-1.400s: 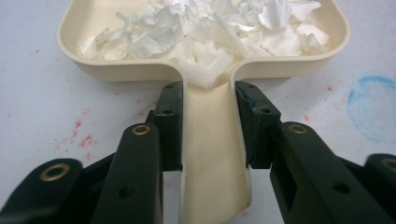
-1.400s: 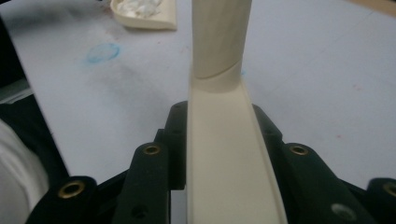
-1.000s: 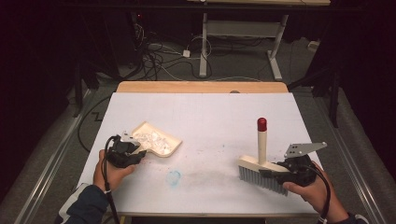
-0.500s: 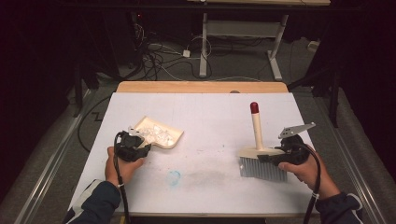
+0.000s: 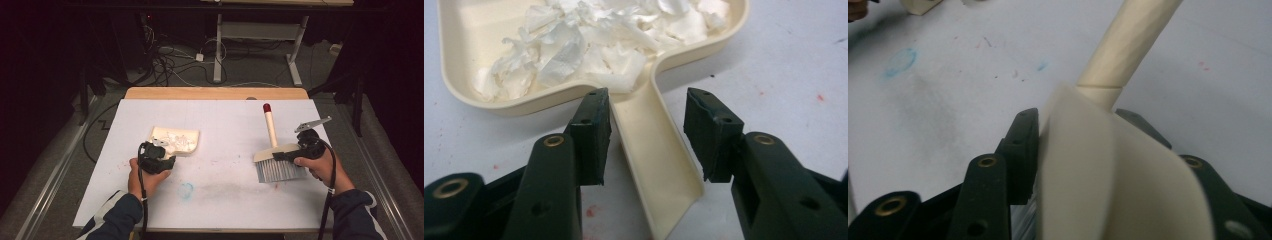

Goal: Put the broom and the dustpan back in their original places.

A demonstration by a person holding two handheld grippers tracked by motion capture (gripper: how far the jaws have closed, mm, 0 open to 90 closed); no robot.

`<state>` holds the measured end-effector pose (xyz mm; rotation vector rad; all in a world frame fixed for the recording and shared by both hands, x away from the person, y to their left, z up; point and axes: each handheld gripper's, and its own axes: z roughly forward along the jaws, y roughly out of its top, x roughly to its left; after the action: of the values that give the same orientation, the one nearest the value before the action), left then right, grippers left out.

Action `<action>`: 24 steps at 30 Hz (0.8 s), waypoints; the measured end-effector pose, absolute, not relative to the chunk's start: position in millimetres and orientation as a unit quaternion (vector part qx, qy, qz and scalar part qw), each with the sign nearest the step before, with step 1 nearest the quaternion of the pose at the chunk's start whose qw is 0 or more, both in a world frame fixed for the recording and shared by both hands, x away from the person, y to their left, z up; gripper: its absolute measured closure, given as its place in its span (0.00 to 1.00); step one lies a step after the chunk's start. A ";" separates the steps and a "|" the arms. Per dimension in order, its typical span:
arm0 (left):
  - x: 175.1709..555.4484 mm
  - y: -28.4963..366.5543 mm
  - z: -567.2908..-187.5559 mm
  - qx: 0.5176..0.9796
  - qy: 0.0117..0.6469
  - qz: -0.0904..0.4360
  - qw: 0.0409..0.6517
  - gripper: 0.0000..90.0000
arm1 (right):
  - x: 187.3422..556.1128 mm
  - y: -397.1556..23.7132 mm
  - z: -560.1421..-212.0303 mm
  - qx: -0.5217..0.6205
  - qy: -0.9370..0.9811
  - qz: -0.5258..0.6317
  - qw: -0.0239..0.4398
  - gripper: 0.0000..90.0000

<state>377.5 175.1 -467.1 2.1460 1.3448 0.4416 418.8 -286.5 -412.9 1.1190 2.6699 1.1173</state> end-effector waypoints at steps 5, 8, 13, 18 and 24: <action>370.4 182.5 -460.2 0.803 0.487 0.165 0.303 0.57 | 423.1 -291.1 -410.9 0.380 0.850 0.361 0.051 0.48; 359.8 189.2 -450.3 0.807 0.454 0.207 0.316 0.55 | 425.4 -297.4 -411.3 0.398 0.846 0.348 0.071 0.41; 341.3 203.9 -437.2 0.815 0.404 0.238 0.341 0.46 | 429.1 -305.9 -415.6 0.414 0.842 0.341 0.063 0.37; 318.3 212.9 -436.7 0.830 0.354 0.249 0.352 0.41 | 419.7 -305.6 -405.3 0.377 0.844 0.364 0.114 0.40; 300.6 216.5 -440.5 0.838 0.329 0.254 0.352 0.37 | 412.3 -295.6 -391.4 0.356 0.838 0.376 0.171 0.48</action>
<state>300.6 216.5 -440.5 2.1692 0.8514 0.6572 412.3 -295.6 -391.4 1.0115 2.3799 1.0691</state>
